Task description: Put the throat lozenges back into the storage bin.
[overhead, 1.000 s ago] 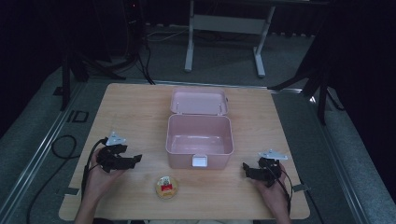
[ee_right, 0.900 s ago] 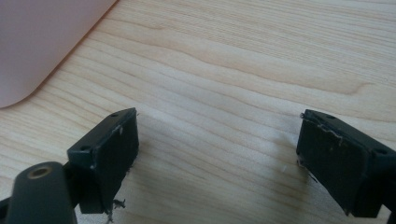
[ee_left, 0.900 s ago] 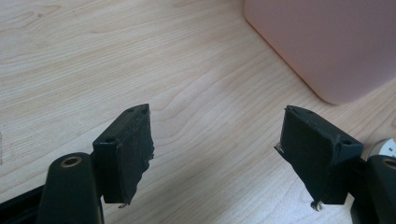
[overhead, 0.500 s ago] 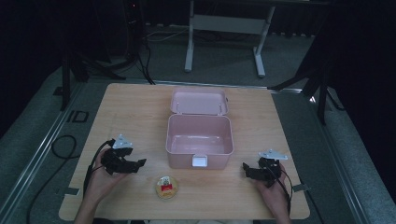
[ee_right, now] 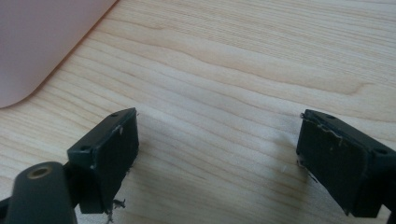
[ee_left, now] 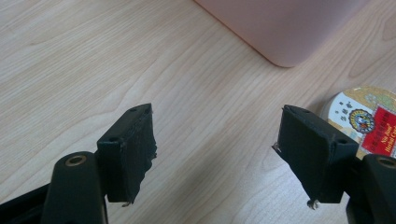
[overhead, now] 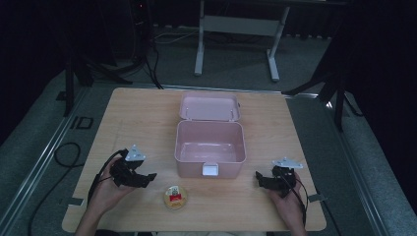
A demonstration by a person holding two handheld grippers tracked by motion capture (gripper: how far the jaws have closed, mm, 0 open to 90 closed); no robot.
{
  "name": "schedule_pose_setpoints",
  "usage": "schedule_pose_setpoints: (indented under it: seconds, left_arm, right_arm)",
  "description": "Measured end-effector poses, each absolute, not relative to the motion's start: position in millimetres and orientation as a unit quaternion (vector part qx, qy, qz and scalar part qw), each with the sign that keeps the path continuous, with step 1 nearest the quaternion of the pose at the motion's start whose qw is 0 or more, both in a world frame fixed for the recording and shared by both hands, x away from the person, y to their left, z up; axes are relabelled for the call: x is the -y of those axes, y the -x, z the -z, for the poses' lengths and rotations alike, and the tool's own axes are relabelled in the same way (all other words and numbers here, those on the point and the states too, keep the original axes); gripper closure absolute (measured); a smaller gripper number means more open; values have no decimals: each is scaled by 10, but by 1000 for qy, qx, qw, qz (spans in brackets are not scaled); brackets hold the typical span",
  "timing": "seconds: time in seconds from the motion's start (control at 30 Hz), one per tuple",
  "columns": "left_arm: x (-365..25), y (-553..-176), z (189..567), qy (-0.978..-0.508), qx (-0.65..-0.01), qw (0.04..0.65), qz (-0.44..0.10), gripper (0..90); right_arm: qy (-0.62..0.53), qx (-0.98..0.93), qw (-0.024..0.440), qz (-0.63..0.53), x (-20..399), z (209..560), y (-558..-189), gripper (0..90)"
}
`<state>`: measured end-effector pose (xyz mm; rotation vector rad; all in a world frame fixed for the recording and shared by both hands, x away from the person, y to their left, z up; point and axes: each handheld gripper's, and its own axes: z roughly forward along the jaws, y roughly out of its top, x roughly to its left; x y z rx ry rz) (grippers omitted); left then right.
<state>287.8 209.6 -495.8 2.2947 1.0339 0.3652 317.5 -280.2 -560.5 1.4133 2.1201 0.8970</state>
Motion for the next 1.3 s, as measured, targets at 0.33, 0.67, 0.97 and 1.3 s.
schedule_pose_setpoints:
  seconds: [0.33, 0.67, 0.97, 1.3]
  left_arm:
    - [-2012, -2863, 4898, -880, -362, 275, -135, 275]
    - [-1919, -2851, 4870, -893, -339, 264, -132, 270]
    - [-1864, -2848, 4835, -897, -331, 261, -129, 251]
    - [-1770, -2818, 4842, -907, -317, 250, -118, 225]
  right_arm:
    - [-510, -766, 219, -324, 2802, 5605, -3175, 127]
    - [-510, -766, 219, -324, 2802, 5606, -3175, 127]
    - [-510, -766, 219, -324, 2802, 5606, -3176, 127]
    - [-511, -766, 219, -324, 2802, 5606, -3175, 127]
